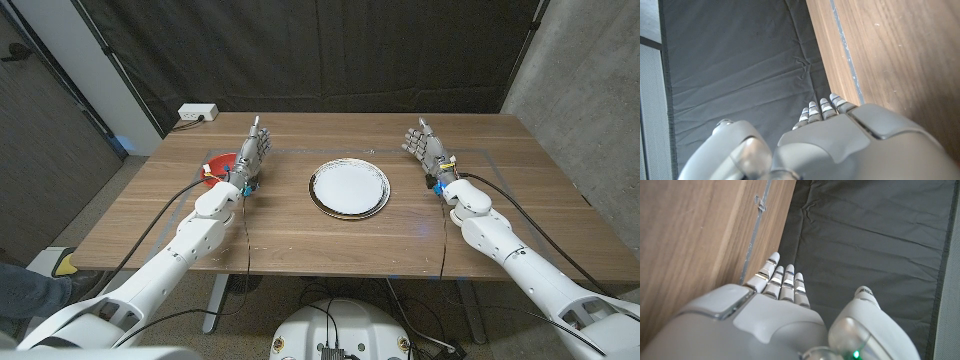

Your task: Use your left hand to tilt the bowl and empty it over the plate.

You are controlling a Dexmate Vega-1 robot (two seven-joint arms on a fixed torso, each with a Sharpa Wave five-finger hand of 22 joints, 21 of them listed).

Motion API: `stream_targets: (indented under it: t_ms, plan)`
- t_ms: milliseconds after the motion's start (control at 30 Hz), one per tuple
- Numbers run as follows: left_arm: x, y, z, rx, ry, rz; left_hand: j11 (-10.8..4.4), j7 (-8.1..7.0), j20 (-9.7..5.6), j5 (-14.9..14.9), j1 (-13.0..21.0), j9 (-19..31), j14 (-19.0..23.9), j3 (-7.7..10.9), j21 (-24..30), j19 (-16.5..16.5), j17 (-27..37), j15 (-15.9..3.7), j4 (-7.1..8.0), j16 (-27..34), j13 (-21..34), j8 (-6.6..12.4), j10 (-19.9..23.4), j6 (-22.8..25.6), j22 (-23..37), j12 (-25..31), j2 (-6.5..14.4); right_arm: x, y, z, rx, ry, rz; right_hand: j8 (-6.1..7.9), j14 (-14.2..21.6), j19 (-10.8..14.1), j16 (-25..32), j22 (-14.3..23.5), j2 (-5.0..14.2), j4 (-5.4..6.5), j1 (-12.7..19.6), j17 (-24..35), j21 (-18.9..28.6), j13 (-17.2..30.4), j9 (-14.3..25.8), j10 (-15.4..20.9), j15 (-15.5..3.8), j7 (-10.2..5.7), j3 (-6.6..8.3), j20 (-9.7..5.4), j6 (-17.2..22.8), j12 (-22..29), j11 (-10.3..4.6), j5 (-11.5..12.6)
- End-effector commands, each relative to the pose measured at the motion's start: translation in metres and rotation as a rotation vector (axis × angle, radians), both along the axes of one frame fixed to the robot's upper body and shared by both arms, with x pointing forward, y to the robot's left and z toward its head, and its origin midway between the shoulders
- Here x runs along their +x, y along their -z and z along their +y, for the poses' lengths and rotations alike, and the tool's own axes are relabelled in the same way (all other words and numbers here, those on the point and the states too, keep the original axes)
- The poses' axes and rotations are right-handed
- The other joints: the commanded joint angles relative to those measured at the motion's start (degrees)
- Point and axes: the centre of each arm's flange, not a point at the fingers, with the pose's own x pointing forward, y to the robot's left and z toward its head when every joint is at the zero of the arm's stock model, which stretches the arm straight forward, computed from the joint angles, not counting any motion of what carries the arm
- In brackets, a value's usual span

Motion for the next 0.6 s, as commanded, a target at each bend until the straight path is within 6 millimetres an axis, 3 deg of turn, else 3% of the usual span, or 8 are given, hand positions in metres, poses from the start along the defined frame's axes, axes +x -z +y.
stream_targets:
  t_ms: [33,400,600]
  plan:
    - [-0.001,0.002,-0.003,0.024,-0.001,0.017,0.04,0.10,-1.46,0.40,0.81,0.11,-0.35,-0.41,0.34,-0.12,0.14,-0.18,-0.03,0.25,0.06,0.27,-0.10,-0.40,0.13,0.41,0.10,0.000,0.007,0.012,-0.014,0.001,0.038,0.30,0.57,0.41,0.21,0.27,-0.04,-0.07,0.64,0.19,0.09,0.25,0.31,0.54,0.10,-0.04,0.32,-1.55,0.51,0.25,0.11,0.24]
    - [-0.014,-0.023,-0.018,0.130,-0.010,-0.055,0.01,0.05,-1.39,0.63,2.55,0.12,0.51,0.06,0.33,0.16,0.09,-0.38,-0.79,0.33,0.06,0.42,0.77,0.17,0.10,0.60,0.90,-0.001,0.004,0.009,-0.036,-0.009,0.033,0.30,0.68,0.53,0.23,0.29,0.03,-0.05,0.54,0.23,-0.13,0.22,0.30,0.64,0.13,-0.08,0.24,-1.49,0.60,0.27,0.16,0.19]
    - [-0.025,-0.028,-0.022,0.148,-0.047,-0.068,-0.21,0.00,-1.31,0.72,3.80,0.14,1.28,0.42,0.37,0.48,0.07,-0.47,-1.33,0.45,0.06,0.60,1.40,0.81,0.09,0.74,1.44,0.000,-0.003,0.000,-0.045,-0.010,0.020,0.33,0.73,0.55,0.24,0.30,0.07,-0.05,0.52,0.24,-0.28,0.20,0.30,0.71,0.19,-0.11,0.20,-1.36,0.71,0.28,0.21,0.17]
